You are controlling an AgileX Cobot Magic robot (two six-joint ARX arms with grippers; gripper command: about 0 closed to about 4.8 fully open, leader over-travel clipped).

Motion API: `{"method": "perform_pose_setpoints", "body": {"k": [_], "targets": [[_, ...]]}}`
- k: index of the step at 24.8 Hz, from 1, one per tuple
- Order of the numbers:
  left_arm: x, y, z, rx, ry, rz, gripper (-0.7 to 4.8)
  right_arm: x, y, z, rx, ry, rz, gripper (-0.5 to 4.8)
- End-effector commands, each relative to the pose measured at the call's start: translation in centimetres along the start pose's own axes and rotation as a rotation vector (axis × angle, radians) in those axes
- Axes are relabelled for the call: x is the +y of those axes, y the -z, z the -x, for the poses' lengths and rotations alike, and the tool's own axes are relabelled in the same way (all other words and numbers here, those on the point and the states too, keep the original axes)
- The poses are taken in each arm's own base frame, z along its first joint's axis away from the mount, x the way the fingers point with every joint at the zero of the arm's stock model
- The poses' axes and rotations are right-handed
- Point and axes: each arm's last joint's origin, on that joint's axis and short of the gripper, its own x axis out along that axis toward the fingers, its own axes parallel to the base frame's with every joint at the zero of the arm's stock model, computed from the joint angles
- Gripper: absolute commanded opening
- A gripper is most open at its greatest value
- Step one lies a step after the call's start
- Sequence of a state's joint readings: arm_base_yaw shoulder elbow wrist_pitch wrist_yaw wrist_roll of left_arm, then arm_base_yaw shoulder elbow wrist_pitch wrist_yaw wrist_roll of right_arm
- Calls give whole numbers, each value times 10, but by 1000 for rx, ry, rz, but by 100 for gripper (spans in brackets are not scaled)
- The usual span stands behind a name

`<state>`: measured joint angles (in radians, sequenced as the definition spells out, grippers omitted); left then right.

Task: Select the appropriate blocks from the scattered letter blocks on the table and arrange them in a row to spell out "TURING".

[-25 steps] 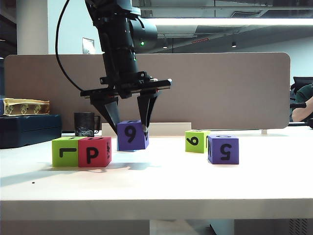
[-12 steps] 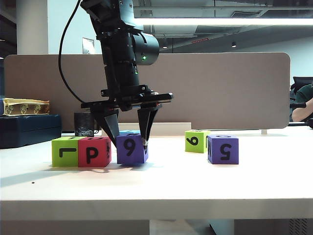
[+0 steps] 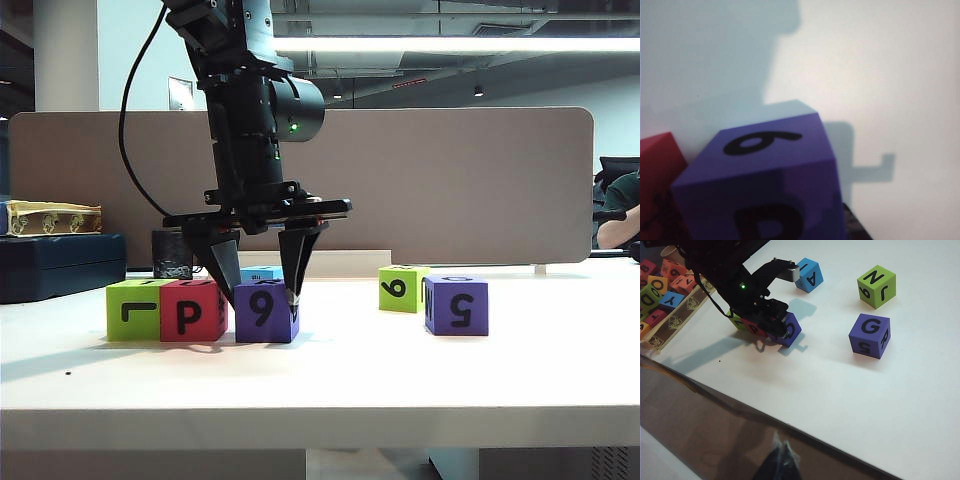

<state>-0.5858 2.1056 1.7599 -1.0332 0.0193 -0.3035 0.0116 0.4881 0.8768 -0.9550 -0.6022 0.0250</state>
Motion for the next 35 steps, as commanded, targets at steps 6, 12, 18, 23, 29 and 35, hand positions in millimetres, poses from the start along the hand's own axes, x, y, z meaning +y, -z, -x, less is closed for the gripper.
{"method": "perform_pose_setpoints", "body": {"k": [6,12,18,23,29,35], "targets": [[0,0,-6,18,-2,-6,344,1,-2,1,-12,-4,11,-1],[1,1,-5,36,-7,-6,354,1,-2,1,-12,-4,11,-1],[-1,-1,3,38,19,-7,355,1,-2,1,-12,-4,11,-1],[-4,-10,38,7,18,-23,354,1,-2,1,-12,-4,12,-1],[-4,-26,74,-145,-50,-87,354,1,-2,1,-12,-3,12,-1],[2,-43,85,-316,-141,-152,354,1,-5,1,-34,-3,27,-1]]}}
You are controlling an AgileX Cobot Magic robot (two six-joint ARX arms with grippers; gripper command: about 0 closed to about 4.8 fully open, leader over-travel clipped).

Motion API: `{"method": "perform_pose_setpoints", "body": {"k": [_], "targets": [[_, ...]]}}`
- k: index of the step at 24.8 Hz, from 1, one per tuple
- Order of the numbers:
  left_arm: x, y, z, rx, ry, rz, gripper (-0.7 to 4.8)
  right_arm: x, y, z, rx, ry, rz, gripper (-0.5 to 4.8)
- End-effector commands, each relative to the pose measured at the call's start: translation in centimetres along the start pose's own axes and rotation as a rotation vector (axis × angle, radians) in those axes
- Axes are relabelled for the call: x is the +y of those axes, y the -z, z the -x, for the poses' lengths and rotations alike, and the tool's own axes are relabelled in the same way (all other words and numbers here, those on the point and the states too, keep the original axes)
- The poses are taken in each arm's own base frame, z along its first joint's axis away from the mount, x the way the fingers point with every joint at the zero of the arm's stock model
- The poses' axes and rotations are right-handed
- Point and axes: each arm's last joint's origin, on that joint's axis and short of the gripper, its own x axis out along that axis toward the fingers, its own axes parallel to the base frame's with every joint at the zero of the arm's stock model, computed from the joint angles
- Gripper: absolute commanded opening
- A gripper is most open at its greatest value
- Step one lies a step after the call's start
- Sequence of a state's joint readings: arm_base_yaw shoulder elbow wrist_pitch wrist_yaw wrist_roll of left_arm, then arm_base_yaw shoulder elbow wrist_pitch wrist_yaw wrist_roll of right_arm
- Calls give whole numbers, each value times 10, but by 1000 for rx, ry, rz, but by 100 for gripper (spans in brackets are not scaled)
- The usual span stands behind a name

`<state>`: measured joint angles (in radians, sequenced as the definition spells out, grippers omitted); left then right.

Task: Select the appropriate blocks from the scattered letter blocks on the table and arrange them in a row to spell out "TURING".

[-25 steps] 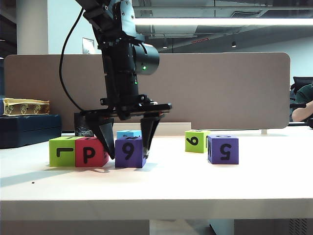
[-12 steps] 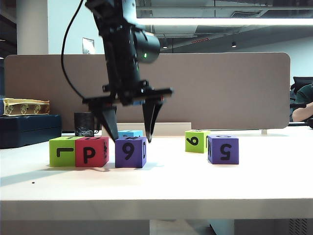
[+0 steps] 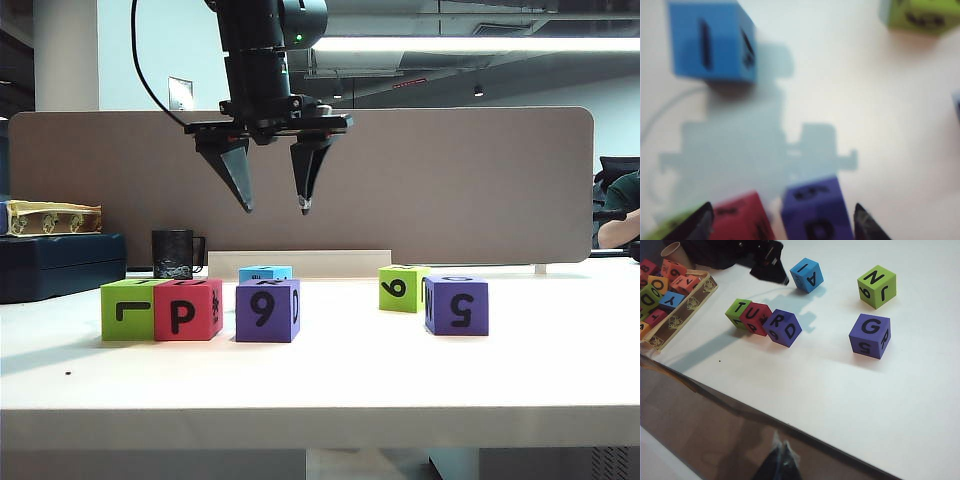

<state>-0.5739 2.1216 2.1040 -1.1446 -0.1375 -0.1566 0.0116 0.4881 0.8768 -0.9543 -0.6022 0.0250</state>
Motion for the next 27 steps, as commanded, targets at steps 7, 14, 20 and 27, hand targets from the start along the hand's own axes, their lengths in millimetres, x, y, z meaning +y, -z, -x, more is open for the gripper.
{"method": "perform_pose_setpoints", "body": {"k": [7,14,20,27], "targets": [[33,-15,-15,-89,-26,22,354,-6,-14,-10,-25,0,20,-1],[42,-23,-23,-142,1,14,354,-22,-31,-33,-14,-4,13,-1],[46,-26,-37,-148,15,21,355,-34,-44,-52,25,-3,-13,-1],[46,-28,-51,-150,15,16,354,-46,-59,-69,18,-4,-8,-1]]}}
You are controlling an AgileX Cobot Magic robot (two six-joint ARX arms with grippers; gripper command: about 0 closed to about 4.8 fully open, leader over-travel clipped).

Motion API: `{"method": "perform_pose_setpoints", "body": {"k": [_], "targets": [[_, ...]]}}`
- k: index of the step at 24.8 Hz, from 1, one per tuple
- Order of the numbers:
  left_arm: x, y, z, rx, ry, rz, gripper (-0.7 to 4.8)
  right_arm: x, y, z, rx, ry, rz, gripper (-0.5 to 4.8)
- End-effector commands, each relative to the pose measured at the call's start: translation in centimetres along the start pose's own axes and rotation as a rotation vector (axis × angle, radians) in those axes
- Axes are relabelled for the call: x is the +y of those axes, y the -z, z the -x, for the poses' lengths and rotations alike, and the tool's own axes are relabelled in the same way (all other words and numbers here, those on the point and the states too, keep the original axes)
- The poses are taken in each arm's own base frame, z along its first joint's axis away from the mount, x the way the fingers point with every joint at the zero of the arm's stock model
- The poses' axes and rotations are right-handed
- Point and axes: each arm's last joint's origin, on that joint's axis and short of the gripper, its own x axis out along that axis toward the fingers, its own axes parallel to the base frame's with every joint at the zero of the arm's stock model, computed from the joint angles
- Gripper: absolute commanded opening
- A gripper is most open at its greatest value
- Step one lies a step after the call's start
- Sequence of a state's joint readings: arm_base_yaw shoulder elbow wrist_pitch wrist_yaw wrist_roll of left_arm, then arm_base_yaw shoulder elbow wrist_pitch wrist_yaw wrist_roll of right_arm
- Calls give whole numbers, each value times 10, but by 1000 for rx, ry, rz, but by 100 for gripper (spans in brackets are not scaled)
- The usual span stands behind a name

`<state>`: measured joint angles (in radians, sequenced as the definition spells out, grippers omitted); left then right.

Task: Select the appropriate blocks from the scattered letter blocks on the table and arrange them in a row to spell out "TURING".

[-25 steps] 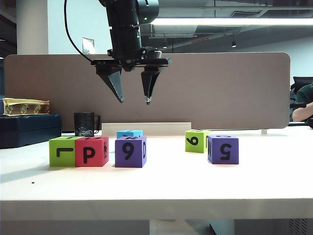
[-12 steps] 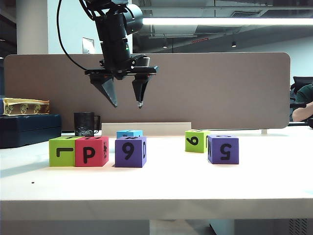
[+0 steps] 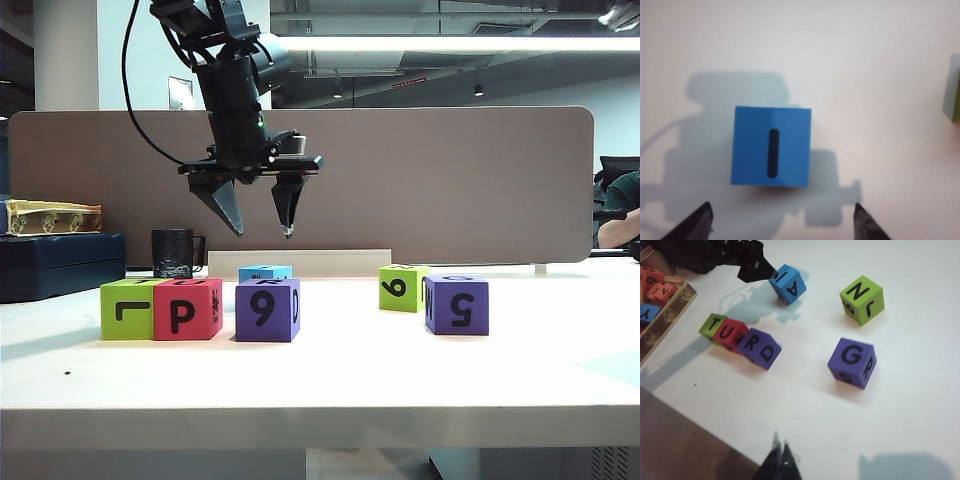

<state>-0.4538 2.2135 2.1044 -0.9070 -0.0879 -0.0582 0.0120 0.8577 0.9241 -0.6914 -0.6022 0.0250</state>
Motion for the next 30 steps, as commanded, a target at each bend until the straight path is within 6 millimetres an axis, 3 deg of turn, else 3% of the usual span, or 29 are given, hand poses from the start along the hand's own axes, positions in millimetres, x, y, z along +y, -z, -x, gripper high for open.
{"method": "perform_pose_setpoints", "body": {"k": [1,10,22,26,30], "targets": [[-1,-2,-6,-19,6,-20,354,-4,-12,-7,-29,-5,24,-1],[7,-6,-24,-66,-13,-17,355,-16,-34,-27,-13,-8,16,-1],[15,1,-60,-26,-22,-16,354,-9,-36,-36,0,-46,44,-2],[14,3,-68,-22,-21,-15,338,-9,-36,-36,0,-46,44,-1],[13,3,-68,-19,-5,-10,249,-9,-36,-36,0,-46,44,-1]]}}
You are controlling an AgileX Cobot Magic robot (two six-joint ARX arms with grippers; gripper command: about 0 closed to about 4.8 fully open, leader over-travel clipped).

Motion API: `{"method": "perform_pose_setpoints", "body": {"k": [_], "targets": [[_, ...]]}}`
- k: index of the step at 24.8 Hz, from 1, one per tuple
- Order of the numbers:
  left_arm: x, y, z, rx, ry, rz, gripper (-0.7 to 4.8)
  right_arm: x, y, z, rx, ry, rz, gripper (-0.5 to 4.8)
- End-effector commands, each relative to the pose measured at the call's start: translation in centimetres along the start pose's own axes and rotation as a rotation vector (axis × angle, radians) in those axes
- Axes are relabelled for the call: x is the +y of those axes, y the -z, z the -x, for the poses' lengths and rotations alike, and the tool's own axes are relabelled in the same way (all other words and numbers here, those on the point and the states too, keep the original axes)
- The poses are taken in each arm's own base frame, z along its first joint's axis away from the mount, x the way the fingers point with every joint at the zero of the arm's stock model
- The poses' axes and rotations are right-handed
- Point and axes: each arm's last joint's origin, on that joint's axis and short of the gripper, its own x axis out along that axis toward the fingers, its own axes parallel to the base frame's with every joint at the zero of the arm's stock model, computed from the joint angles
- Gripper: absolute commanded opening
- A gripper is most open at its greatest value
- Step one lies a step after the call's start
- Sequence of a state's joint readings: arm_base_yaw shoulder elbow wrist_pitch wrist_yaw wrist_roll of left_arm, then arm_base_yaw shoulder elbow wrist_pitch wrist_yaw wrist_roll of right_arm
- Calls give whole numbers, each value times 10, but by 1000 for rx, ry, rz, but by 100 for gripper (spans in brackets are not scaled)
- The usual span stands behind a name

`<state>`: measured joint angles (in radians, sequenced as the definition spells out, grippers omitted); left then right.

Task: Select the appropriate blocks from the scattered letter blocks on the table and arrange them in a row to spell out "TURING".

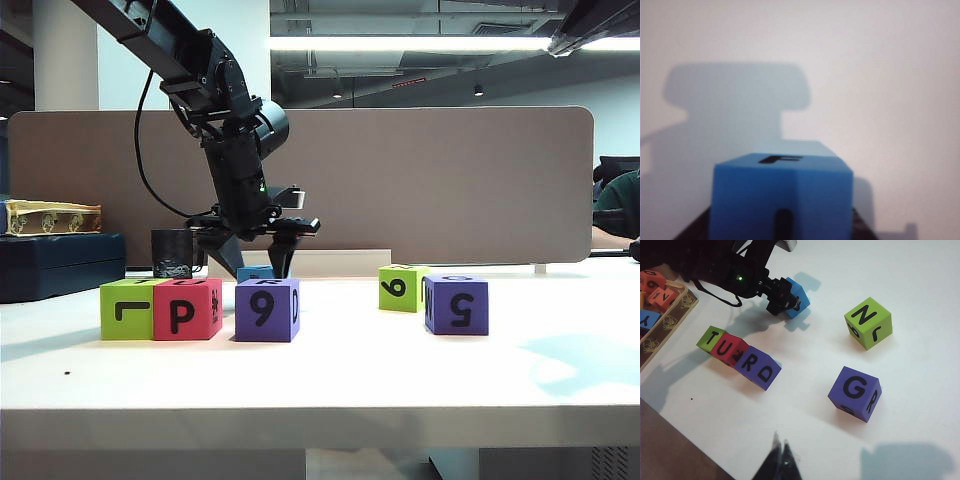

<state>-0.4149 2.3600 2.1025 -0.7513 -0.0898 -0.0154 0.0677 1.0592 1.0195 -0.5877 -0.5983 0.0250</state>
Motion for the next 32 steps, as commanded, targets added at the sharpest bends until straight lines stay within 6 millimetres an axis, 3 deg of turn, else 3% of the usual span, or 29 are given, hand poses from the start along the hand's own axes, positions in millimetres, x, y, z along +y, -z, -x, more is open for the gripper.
{"method": "perform_pose_setpoints", "body": {"k": [1,8,12,17,24,32], "targets": [[-2,-2,3,-13,29,-1,236,2,-3,1,-21,-5,19,-1],[-12,-7,20,14,67,-17,233,2,-3,1,-20,-5,19,-1],[-37,-20,61,47,111,-8,233,2,-4,1,-23,-5,21,-1],[-64,-23,85,60,161,42,233,2,-4,1,-24,-5,21,-1],[-111,-3,92,180,194,77,233,2,-4,1,-26,-5,23,-1],[-121,12,87,282,102,121,233,2,-4,1,-25,-5,23,-1]]}}
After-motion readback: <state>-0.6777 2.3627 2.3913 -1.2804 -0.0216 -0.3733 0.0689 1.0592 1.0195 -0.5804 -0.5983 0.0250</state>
